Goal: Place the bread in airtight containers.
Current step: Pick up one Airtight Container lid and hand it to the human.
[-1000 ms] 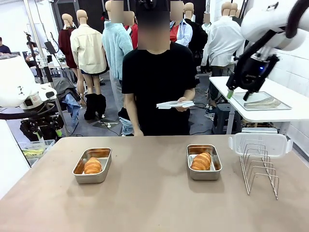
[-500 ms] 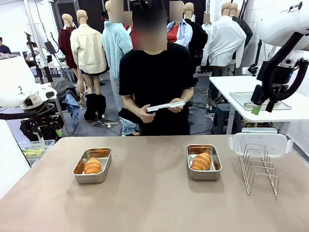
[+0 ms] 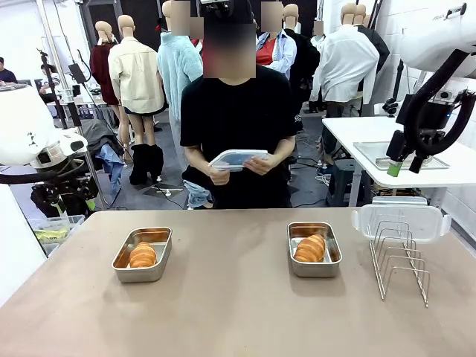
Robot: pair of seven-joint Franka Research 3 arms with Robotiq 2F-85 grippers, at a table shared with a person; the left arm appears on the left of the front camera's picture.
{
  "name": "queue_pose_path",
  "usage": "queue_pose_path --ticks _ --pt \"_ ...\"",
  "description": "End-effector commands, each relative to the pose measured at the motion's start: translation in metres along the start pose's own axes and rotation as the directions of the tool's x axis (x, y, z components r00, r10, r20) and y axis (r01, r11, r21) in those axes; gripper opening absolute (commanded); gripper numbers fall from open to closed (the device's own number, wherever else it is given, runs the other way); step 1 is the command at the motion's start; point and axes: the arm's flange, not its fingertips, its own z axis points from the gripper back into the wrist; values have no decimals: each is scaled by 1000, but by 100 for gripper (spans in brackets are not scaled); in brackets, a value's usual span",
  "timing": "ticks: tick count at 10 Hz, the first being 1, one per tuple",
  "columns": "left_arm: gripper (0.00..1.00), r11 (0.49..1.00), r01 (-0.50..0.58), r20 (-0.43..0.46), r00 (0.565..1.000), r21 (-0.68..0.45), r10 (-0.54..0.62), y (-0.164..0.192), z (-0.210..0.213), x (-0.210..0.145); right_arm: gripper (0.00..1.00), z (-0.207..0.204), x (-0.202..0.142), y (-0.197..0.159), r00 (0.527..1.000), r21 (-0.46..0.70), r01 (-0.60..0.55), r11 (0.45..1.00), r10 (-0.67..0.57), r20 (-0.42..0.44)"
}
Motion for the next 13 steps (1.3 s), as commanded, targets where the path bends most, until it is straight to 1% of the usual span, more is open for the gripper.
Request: queue_pose_path --ticks 1,13 --pt "82 1000 -1 0 1000 0 1 1 1 0 85 -1 5 1 1000 19 19 1000 -19 14" --pt "82 1000 -1 0 1000 0 1 1 1 0 85 -1 5 1 1000 19 19 1000 -19 14"
